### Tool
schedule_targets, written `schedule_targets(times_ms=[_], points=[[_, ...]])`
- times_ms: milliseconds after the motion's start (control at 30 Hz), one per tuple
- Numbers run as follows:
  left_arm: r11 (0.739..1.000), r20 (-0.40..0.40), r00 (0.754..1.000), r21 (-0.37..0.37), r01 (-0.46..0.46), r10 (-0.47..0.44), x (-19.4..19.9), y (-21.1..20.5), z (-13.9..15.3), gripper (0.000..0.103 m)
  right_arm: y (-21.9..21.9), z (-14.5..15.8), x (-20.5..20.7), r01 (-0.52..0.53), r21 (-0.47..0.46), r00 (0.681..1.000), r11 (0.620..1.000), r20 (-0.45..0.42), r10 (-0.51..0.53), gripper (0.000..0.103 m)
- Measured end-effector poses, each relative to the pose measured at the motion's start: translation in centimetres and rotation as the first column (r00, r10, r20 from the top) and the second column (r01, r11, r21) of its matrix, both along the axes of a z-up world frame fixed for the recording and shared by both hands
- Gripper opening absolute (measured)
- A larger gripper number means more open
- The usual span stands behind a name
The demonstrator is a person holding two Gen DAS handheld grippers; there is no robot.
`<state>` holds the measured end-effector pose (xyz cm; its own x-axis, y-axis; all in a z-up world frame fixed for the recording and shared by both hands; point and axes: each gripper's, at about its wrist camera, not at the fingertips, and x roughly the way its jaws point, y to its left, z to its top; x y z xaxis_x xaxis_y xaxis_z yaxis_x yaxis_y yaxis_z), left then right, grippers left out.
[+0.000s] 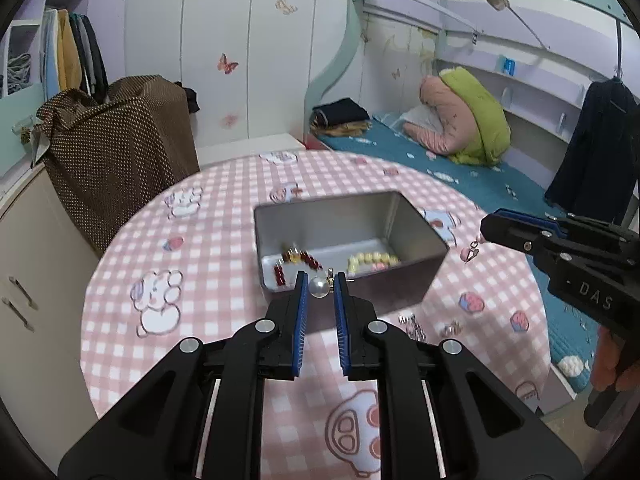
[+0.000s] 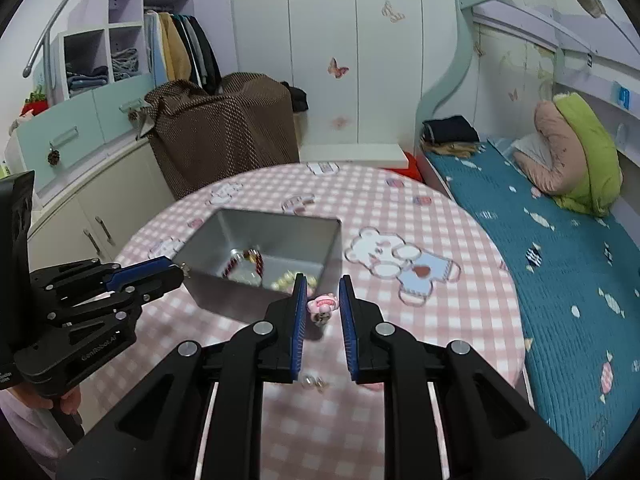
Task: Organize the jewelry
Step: 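Drop the bunny charm and pearl earring into the grey box with both grippers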
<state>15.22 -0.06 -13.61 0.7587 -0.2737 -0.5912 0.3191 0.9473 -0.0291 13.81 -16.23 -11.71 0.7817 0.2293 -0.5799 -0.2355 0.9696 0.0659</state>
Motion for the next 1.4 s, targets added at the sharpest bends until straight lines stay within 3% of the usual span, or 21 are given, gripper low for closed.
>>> schedule_targets(times_ms=[233,833,933,967,1133,1400], points=[[1.0,0.019,1.0,-0.015,-0.012,0.012,1.6,0.2,0.9,0.014,1.2,0.8,1.5,-0.017,0.011,1.0,1.0,0.024,0.016,0.016],[1.0,-0.025,1.0,-0.013,-0.015,0.015,5.1,-0.5,-0.8,0.015,2.0,-0.1,4.5,-0.051,0.023,0.999,0.998,-0.013,0.052,0.017],[1.0,-0.034,0.999,-0.023,-0.018,0.017,5.2,-0.3,-0.8,0.048,1.4,0.1,4.6,-0.006,0.017,1.0,1.0,-0.005,0.006,0.05],[1.0,-0.029,0.999,-0.023,-0.02,0.019,5.1,-0.3,-0.8,0.048,0.9,0.3,4.5,0.025,0.017,1.0,1.0,0.01,-0.026,0.062],[0.999,-0.021,0.999,-0.022,-0.03,0.029,4.9,-0.1,-0.5,0.053,-0.5,0.4,4.4,0.072,0.032,0.997,0.997,0.009,-0.072,0.063],[0.999,-0.026,0.999,-0.022,-0.034,0.033,4.7,-0.2,-0.4,0.053,-0.2,0.4,3.8,0.054,0.023,0.999,0.998,0.004,-0.054,0.063]])
